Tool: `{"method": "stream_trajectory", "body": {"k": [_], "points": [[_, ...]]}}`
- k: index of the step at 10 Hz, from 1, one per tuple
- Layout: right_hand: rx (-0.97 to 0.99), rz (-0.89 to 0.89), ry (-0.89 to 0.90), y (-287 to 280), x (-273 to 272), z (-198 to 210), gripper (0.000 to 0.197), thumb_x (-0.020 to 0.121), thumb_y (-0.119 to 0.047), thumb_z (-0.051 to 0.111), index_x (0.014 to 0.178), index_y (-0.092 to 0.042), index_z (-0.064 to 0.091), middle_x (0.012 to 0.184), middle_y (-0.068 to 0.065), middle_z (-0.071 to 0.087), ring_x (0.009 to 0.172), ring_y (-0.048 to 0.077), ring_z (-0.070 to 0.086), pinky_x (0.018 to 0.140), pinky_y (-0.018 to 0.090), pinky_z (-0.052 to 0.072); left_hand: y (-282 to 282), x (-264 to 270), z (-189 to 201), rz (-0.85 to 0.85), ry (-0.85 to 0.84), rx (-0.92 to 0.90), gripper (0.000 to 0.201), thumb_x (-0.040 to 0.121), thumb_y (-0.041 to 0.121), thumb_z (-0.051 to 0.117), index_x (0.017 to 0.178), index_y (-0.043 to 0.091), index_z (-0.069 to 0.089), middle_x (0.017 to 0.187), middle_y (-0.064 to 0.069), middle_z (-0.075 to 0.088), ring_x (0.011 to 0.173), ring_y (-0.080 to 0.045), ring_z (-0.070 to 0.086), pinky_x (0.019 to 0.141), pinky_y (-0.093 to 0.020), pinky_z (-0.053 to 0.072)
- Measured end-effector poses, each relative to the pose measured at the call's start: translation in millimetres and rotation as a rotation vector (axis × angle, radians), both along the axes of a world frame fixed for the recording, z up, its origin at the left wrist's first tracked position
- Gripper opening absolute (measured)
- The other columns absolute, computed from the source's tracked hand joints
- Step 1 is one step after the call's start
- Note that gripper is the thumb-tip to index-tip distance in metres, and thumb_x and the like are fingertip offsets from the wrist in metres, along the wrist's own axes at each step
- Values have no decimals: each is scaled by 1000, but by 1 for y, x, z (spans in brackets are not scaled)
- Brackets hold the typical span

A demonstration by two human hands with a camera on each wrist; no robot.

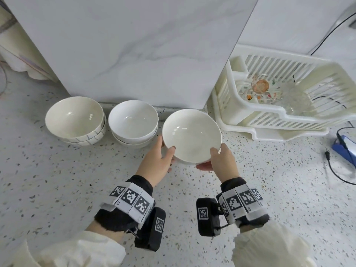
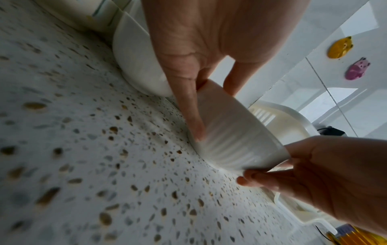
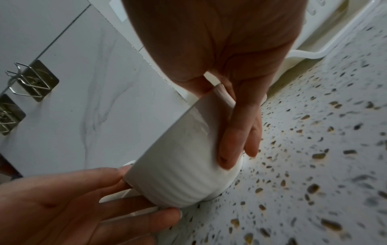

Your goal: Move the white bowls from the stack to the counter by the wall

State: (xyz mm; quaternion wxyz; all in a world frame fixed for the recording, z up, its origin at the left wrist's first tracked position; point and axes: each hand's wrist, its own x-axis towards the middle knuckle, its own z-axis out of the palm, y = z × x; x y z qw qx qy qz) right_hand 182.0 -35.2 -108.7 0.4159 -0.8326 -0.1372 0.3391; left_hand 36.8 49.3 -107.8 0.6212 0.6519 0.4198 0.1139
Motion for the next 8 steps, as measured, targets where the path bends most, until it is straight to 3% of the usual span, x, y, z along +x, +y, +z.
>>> {"method": "stream_trajectory", "body": {"k": [4,5,6,7,8], "points": [[17,-12,19,5,7,-4,29,91,-14,31,117,-12,43,110,23,64,39,16,65,40,15,52,9,9,-8,2,-3,8,56,93,28,42,143,30,17,144,-2,40,91,-9,65,77,-35,59],[33,-11,44,3,6,-4,28,91,-19,34,116,-12,43,107,23,65,45,18,67,47,19,56,8,8,-8,-13,5,38,54,93,29,42,142,31,19,141,1,42,97,-13,65,82,-40,58],[46,3,93,0,4,-2,38,92,-29,36,125,-10,41,100,22,65,53,22,69,54,26,60,6,4,-7,-64,58,77,50,91,35,41,138,31,24,143,1,42,114,-21,58,95,-49,50],[35,48,85,-7,7,3,47,94,-32,36,135,-9,34,98,21,62,58,23,67,54,28,59,7,-4,-2,-118,158,90,49,92,35,38,139,23,27,142,2,43,114,-18,57,101,-43,44],[-23,107,-16,-25,9,21,45,94,-26,39,136,-9,36,101,16,62,65,20,66,62,29,56,4,-23,5,-231,296,126,41,93,32,37,131,18,42,129,-2,56,115,-16,54,98,-31,40]]}}
